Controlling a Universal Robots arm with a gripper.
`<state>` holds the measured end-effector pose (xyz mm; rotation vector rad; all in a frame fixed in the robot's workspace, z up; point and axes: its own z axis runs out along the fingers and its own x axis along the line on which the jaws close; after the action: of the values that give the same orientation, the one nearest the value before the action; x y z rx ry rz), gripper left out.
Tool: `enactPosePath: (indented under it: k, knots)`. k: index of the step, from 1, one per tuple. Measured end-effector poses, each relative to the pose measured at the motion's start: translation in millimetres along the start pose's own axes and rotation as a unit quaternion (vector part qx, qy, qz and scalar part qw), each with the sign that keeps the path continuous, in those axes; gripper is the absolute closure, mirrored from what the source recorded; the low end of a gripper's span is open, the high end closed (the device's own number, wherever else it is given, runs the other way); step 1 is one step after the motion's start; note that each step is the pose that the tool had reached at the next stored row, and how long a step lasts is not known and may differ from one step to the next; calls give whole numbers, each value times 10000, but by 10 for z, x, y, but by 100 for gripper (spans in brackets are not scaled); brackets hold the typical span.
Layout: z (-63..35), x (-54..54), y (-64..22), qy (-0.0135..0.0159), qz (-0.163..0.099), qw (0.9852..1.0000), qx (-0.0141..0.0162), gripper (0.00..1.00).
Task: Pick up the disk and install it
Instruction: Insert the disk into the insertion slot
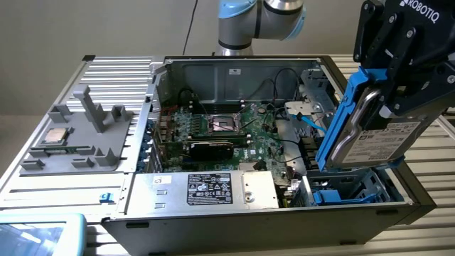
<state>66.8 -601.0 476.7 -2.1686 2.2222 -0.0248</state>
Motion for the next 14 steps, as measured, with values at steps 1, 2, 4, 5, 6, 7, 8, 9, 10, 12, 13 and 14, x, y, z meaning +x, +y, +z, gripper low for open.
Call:
enactPosePath:
  k: [1, 2, 4, 5, 6, 7, 8, 9, 10, 12, 13, 14]
  knots:
    - [0, 0, 0, 0, 1, 10000, 0, 63]
    - [0, 0, 0, 1, 0, 10000, 0, 63]
    - [2, 0, -1, 0, 0, 10000, 0, 63]
    - [2, 0, -1, -1, 0, 10000, 0, 63]
    - [2, 0, -1, -1, 0, 10000, 0, 63]
    - [2, 0, -1, 0, 0, 10000, 0, 63]
    - [2, 0, -1, 0, 0, 10000, 0, 63]
    - [2, 0, -1, 0, 0, 10000, 0, 63]
    - [2, 0, -1, 0, 0, 10000, 0, 63]
    - [2, 0, -1, 0, 0, 10000, 0, 63]
    - [3, 0, 0, 0, 0, 10000, 0, 63]
    - [7, 0, 0, 0, -1, 10000, 0, 63]
